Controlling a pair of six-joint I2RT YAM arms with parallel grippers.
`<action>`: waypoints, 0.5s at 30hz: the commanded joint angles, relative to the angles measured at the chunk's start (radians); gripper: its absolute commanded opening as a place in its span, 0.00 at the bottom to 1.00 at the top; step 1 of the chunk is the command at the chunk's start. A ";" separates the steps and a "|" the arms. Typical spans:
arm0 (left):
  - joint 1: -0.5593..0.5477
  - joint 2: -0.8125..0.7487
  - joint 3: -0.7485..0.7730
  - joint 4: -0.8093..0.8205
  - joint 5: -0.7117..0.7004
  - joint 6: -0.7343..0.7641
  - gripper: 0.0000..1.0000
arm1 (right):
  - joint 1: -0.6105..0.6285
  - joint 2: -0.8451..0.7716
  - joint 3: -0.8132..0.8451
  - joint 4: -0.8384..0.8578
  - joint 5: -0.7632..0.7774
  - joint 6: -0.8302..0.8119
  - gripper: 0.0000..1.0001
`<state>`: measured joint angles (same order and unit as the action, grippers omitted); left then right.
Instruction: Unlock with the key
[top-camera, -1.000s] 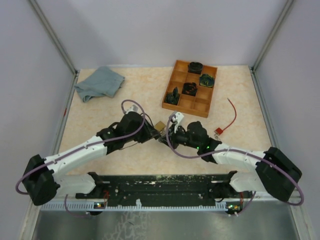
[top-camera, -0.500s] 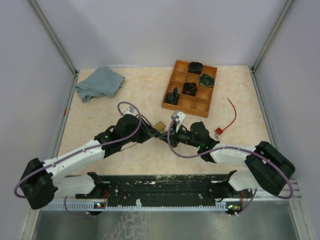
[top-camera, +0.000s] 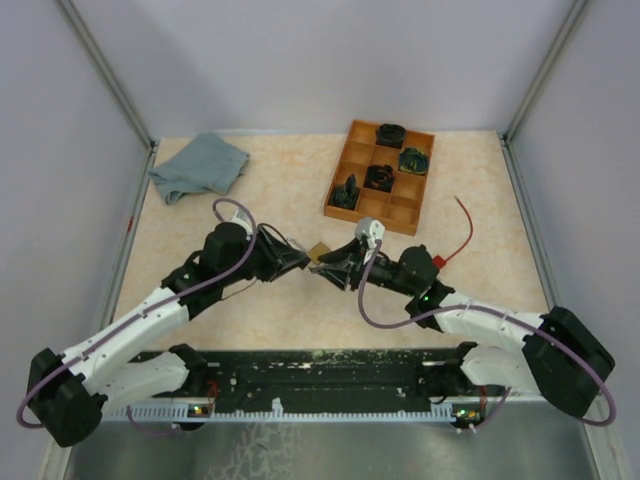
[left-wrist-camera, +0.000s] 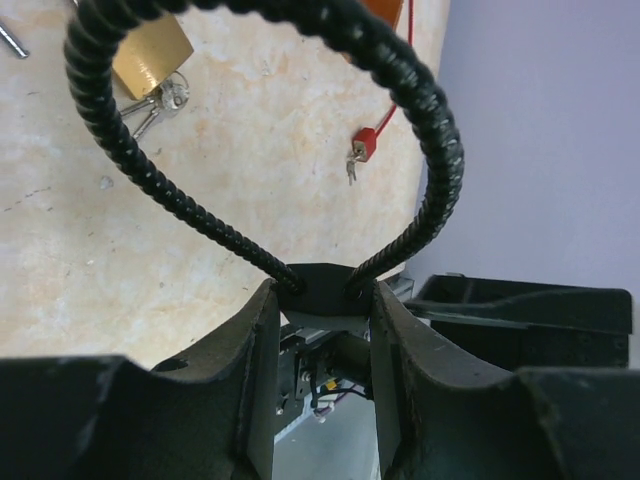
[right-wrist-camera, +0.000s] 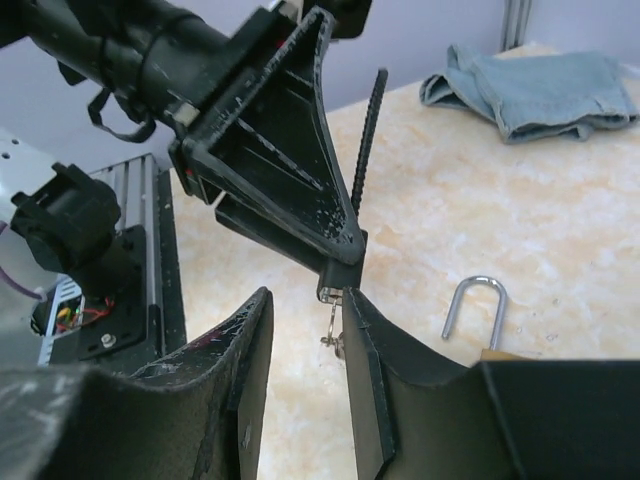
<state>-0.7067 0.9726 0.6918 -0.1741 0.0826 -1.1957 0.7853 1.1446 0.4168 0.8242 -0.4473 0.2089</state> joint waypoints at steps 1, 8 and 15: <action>0.025 0.007 0.050 -0.025 0.041 0.020 0.00 | 0.003 -0.046 -0.019 0.037 -0.006 -0.007 0.35; 0.029 0.010 0.057 -0.014 0.053 0.018 0.00 | 0.025 0.016 -0.026 0.047 0.024 -0.031 0.35; 0.029 0.008 0.056 -0.010 0.068 0.015 0.00 | 0.026 0.098 -0.030 0.144 0.035 -0.026 0.28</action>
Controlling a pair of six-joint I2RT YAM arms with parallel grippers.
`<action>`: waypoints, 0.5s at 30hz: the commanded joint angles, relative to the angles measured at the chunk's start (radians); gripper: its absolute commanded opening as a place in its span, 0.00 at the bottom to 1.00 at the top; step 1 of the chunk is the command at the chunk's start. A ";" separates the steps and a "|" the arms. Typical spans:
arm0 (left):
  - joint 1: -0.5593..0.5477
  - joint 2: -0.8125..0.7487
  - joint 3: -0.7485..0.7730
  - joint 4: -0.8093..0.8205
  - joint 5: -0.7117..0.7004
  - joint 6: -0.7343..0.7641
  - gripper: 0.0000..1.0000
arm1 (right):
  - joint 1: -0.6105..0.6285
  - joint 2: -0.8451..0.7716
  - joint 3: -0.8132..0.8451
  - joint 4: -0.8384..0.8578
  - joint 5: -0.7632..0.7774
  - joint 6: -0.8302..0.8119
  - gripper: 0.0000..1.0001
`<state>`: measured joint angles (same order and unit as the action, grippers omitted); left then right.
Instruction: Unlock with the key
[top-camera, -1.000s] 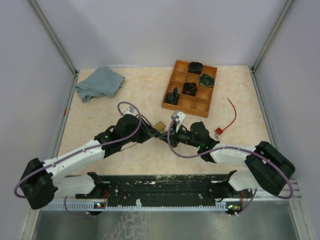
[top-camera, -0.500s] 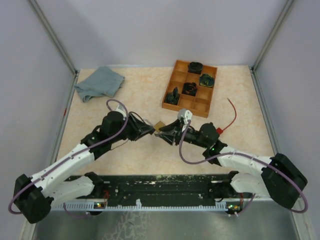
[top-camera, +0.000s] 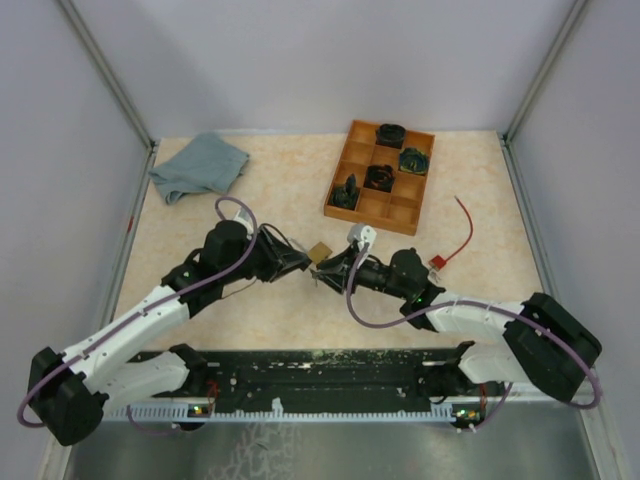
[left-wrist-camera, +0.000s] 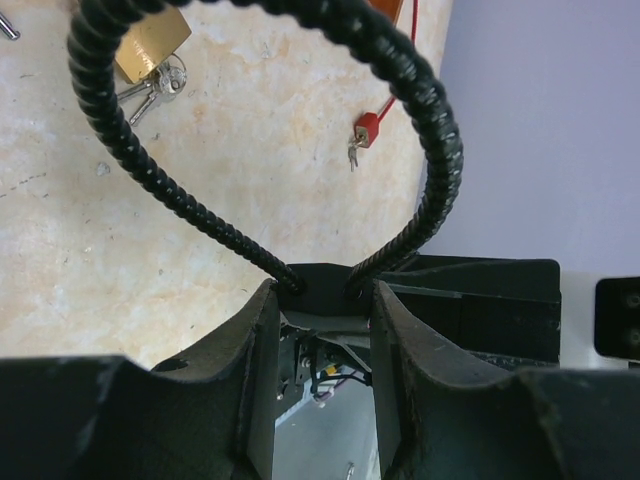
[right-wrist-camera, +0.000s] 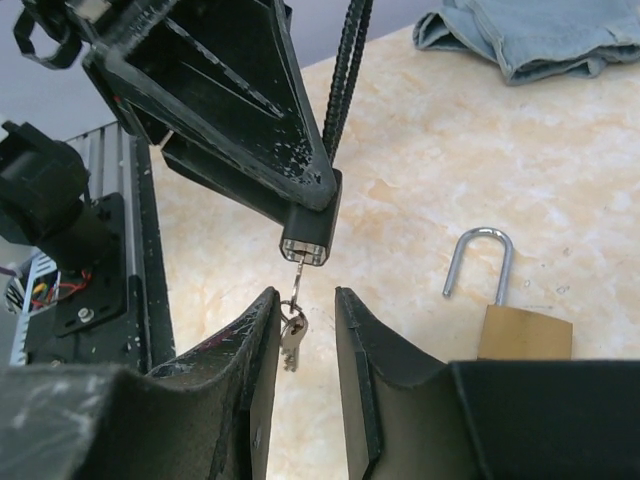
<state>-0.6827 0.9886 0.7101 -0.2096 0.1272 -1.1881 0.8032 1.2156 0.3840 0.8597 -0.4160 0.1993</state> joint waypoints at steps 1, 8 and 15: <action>0.005 -0.008 0.038 0.025 0.026 0.008 0.00 | 0.008 0.034 0.007 0.109 0.000 -0.017 0.27; 0.005 -0.011 0.033 0.038 0.037 0.006 0.00 | 0.011 0.069 0.023 0.125 -0.031 -0.014 0.16; 0.005 0.001 0.026 0.047 0.105 0.005 0.00 | 0.013 0.084 0.035 0.172 -0.043 -0.014 0.00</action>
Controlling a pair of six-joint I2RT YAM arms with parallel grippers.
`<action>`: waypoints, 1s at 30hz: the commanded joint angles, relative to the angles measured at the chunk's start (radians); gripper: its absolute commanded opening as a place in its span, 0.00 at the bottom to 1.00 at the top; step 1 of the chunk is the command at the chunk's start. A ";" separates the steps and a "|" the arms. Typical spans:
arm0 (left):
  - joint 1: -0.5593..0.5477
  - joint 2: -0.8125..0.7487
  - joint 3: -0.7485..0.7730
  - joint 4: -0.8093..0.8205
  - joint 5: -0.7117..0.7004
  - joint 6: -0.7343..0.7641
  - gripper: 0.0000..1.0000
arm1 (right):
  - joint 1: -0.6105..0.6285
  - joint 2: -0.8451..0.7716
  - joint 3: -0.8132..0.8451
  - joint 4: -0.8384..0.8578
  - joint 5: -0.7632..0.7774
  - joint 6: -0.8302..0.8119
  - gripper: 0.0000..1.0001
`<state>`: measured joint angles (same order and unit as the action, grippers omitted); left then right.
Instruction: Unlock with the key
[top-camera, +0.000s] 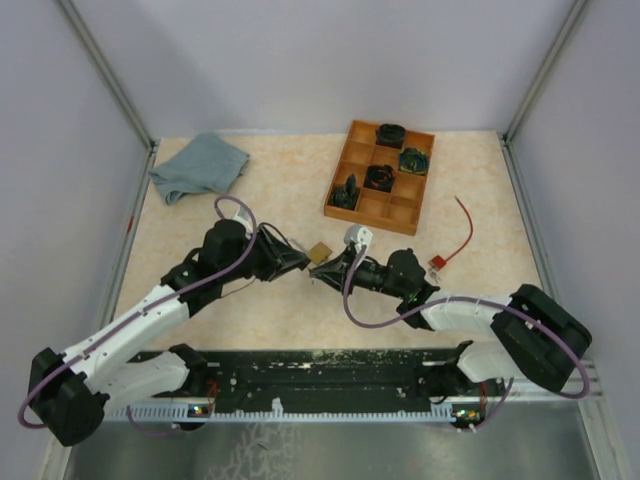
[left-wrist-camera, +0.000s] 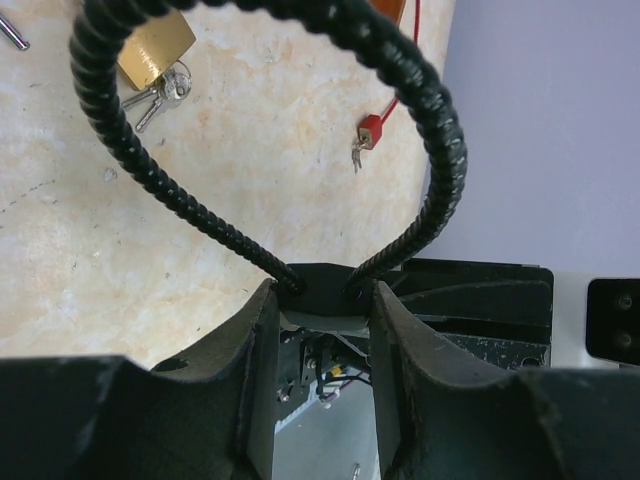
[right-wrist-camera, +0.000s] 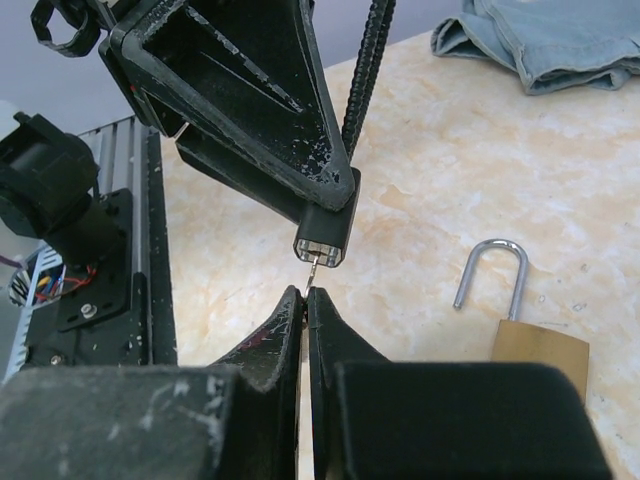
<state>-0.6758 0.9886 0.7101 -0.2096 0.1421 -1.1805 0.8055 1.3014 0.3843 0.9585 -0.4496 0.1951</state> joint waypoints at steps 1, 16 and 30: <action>-0.003 0.009 0.027 0.033 0.098 0.001 0.00 | 0.012 -0.017 0.044 0.067 -0.008 -0.013 0.00; -0.137 0.072 0.059 -0.015 0.095 0.057 0.00 | -0.009 -0.035 0.181 0.048 -0.007 -0.040 0.00; -0.147 0.100 0.060 -0.025 0.164 0.104 0.00 | -0.095 -0.087 0.195 0.217 -0.096 0.061 0.00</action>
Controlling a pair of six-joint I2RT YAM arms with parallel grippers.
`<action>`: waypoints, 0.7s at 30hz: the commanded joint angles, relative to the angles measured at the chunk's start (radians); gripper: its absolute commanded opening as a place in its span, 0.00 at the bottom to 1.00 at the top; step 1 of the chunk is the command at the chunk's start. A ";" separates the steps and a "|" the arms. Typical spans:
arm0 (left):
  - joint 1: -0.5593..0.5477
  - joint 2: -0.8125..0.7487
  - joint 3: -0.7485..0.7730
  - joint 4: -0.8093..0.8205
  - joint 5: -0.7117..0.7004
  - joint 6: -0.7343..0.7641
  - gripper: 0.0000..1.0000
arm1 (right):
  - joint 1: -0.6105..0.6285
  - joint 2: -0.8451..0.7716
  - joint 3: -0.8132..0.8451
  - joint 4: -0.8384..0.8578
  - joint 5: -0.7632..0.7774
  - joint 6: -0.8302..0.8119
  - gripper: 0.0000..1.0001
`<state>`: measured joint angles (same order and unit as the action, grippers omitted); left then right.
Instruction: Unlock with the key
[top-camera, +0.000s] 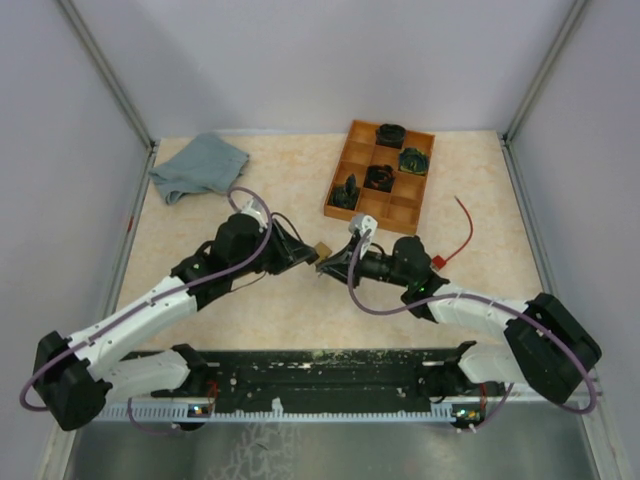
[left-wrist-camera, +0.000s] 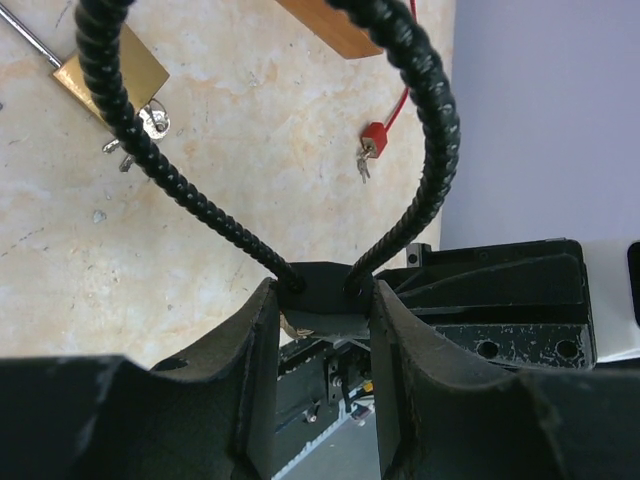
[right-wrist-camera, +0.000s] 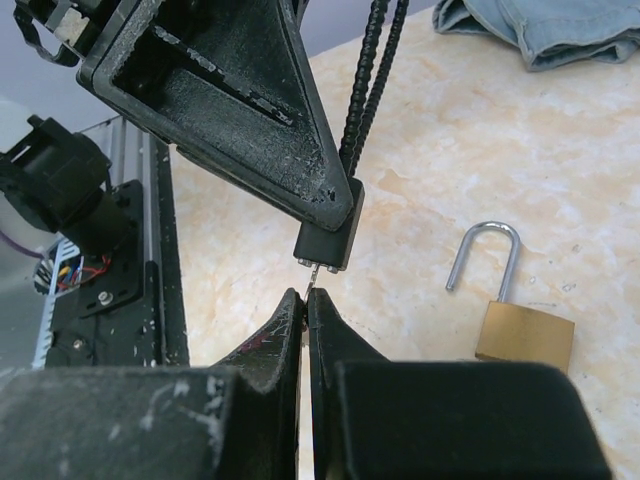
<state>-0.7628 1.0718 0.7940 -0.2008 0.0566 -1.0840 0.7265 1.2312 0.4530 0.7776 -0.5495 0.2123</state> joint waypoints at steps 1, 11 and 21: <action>-0.058 -0.001 -0.023 -0.044 0.232 0.011 0.00 | -0.028 -0.013 0.110 0.462 -0.012 0.081 0.00; -0.010 -0.046 -0.022 -0.045 0.290 0.021 0.00 | 0.011 -0.007 0.208 0.130 0.042 -0.155 0.00; -0.018 0.023 0.005 -0.077 0.333 0.073 0.00 | 0.088 -0.046 0.305 -0.062 0.107 -0.302 0.00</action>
<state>-0.7132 1.0760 0.7933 -0.2386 0.1032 -1.0214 0.7990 1.2392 0.6052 0.4454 -0.4793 -0.0269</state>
